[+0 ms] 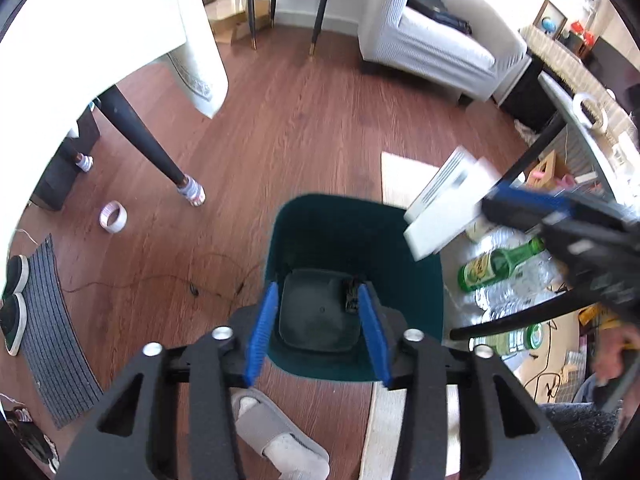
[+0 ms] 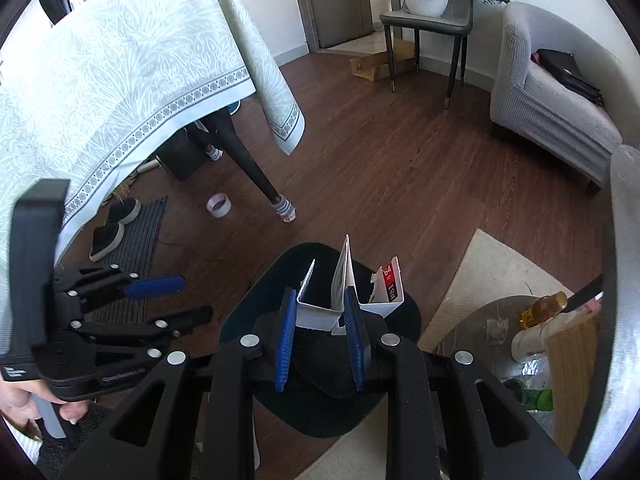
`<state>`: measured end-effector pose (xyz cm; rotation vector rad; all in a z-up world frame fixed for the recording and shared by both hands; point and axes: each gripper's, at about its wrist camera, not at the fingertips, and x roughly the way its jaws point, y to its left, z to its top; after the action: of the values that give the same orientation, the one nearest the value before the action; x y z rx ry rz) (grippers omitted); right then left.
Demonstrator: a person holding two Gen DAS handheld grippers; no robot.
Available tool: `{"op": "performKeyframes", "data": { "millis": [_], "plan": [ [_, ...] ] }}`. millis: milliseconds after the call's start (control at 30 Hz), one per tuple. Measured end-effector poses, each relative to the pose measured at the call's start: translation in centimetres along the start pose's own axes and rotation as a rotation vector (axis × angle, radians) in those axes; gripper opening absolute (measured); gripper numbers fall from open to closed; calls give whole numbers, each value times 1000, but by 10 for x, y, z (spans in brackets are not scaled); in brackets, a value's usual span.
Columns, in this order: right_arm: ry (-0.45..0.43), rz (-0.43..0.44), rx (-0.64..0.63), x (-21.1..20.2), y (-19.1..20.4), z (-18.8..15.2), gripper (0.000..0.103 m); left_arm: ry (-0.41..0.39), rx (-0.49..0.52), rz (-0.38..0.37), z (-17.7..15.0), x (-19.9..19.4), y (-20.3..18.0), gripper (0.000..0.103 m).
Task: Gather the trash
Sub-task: 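Open the right tool over the green bin while the left tool releases the black package into it, then move both tools back over the table toward the remaining trash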
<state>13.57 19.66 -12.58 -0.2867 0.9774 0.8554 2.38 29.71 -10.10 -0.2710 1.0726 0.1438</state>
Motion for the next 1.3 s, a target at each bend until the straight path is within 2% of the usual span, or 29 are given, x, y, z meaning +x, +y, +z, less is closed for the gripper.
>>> {"op": "performKeyframes", "data": {
  "millis": [200,367,500,533,567,700,833,933,1133,1233,1300],
  "plan": [
    [84,-2,12,38,1,-8,24,-53,-17,-15,6,-18,6,29],
    [165,-8,-11,67,8,-15,24,-98,-42,-23,11,-32,12,24],
    [294,8,-52,98,19,-27,25,-135,-65,-44,14,-45,15,24],
    [329,-1,-66,106,22,-32,36,-145,-65,-48,15,-48,16,24],
    [347,-19,-78,111,25,-37,52,-153,-65,-50,15,-50,16,24],
    [381,-48,-115,126,34,-49,53,-189,-82,-62,18,-61,21,24],
    [370,-41,-109,129,36,-51,53,-229,-102,-61,20,-72,24,24],
    [335,-26,-103,121,36,-45,46,-259,-108,-59,21,-79,24,23],
    [180,9,-111,78,41,-18,36,-354,-90,-53,24,-106,18,23],
    [105,13,-129,48,43,-5,35,-408,-88,-80,24,-120,15,24],
    [56,14,-135,25,42,3,35,-449,-92,-72,24,-131,12,24]
  ]
}}
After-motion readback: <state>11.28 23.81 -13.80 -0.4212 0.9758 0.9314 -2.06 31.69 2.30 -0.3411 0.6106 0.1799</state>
